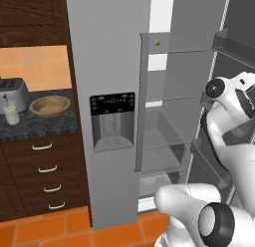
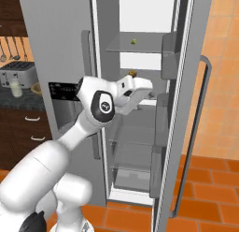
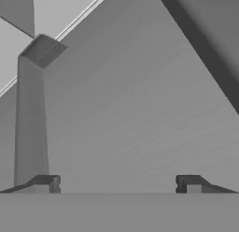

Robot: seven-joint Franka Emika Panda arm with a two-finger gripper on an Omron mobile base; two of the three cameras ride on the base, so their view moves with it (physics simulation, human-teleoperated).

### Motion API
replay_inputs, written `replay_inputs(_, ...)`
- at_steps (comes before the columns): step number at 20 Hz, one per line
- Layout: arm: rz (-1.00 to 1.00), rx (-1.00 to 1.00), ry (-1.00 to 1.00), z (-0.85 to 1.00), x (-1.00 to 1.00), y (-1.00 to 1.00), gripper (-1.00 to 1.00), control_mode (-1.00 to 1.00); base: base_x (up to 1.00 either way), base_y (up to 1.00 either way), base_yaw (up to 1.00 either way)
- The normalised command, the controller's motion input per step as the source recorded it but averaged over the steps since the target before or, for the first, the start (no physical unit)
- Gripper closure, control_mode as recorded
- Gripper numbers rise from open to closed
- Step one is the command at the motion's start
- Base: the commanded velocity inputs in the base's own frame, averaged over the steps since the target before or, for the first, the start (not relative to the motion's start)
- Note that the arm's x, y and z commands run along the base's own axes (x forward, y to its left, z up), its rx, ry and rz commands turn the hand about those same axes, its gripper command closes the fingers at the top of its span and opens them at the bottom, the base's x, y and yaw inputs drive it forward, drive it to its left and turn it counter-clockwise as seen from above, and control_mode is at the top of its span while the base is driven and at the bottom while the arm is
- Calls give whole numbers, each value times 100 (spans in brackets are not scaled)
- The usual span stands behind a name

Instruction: Grab a lemon wedge from the fridge and one ice cube from the ice bowl, and put them in the glass of lemonade.

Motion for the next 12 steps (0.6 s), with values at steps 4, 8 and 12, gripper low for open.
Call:
replay_inputs(4,2,35,-5,22,-16,78,-100,-100,0,0,0)
replay_inputs(8,18,37,-39,21,-82,-7,-100,-100,0,0,0)
replay_inputs(12,31,20,-40,77,-58,-22,-100,-100,0,0,0)
